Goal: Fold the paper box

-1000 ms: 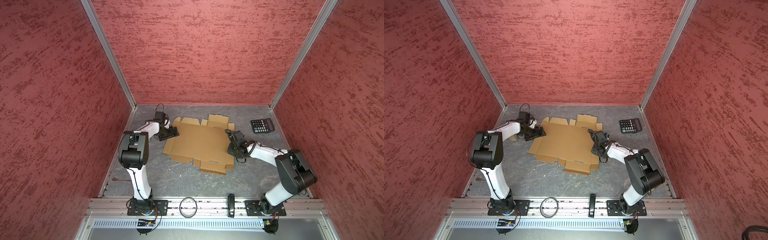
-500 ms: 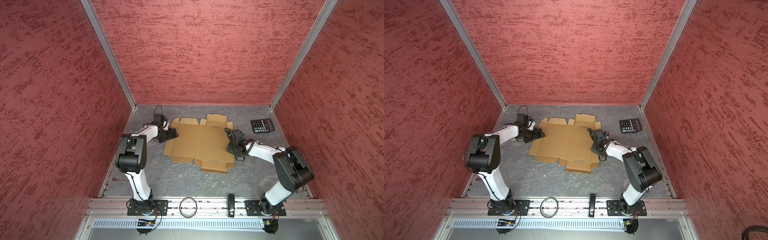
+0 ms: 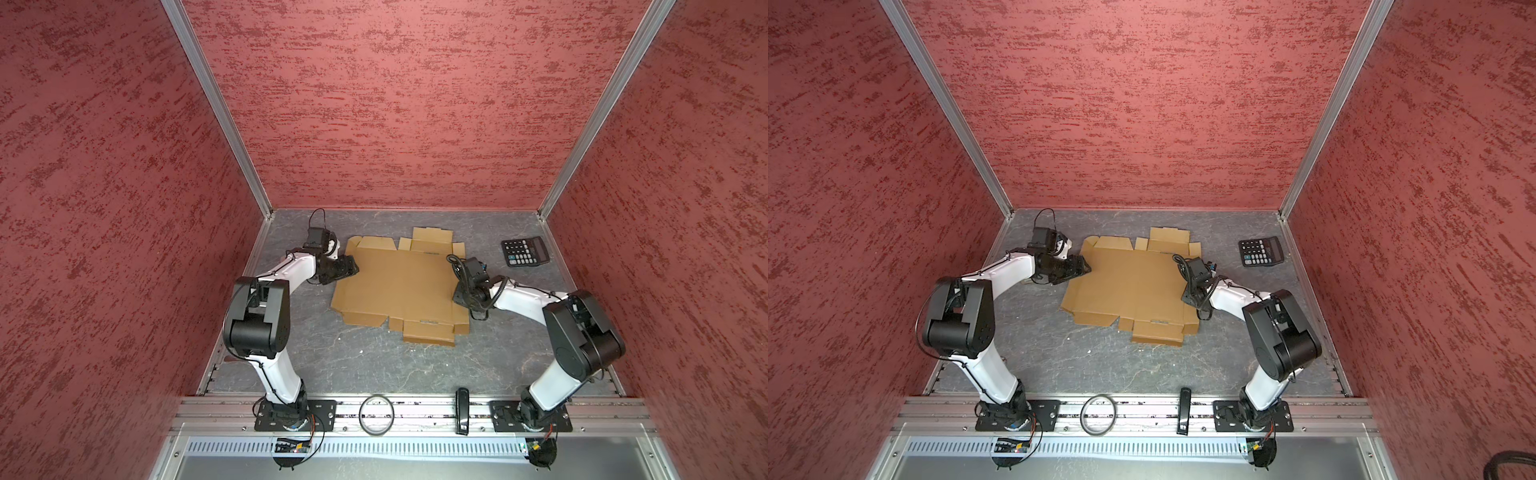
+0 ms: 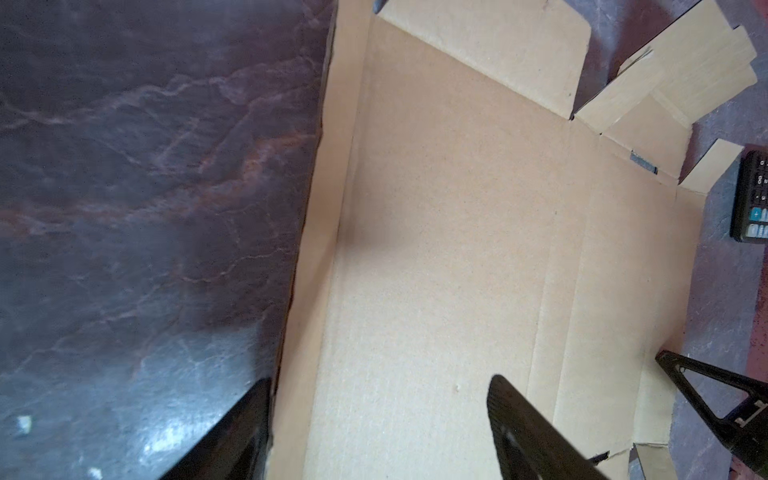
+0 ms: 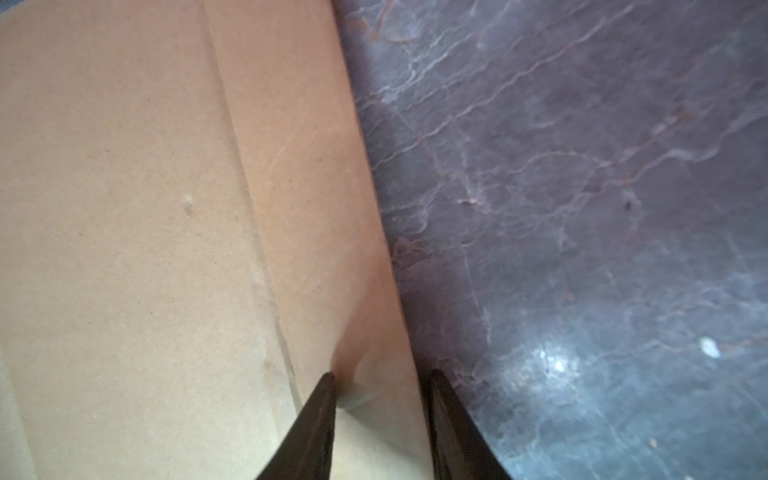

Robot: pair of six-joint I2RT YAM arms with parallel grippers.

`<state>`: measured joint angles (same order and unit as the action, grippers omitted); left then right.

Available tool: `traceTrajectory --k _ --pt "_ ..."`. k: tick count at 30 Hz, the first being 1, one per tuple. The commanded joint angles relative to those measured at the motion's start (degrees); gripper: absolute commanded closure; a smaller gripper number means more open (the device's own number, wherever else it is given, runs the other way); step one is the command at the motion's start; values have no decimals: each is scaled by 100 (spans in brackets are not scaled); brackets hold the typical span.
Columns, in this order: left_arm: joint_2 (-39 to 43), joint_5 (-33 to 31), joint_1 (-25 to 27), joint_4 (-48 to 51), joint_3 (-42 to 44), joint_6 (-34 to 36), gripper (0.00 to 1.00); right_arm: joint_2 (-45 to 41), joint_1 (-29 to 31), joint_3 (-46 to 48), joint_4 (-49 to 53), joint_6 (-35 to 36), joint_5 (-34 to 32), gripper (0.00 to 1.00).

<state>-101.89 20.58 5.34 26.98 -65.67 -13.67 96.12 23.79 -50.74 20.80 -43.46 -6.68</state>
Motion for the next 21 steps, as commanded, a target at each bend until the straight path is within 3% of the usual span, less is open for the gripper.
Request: traceTrajectory --k 1,9,21 --pt "-29 81 47 46 65 -5 21 268 29 123 522 -43 -24 63" --pt "-182 -37 185 105 -28 14 27 320 29 131 478 -14 0 63" --pt "-574 -620 277 420 -346 -17 54 239 29 3 642 97 -120 62"
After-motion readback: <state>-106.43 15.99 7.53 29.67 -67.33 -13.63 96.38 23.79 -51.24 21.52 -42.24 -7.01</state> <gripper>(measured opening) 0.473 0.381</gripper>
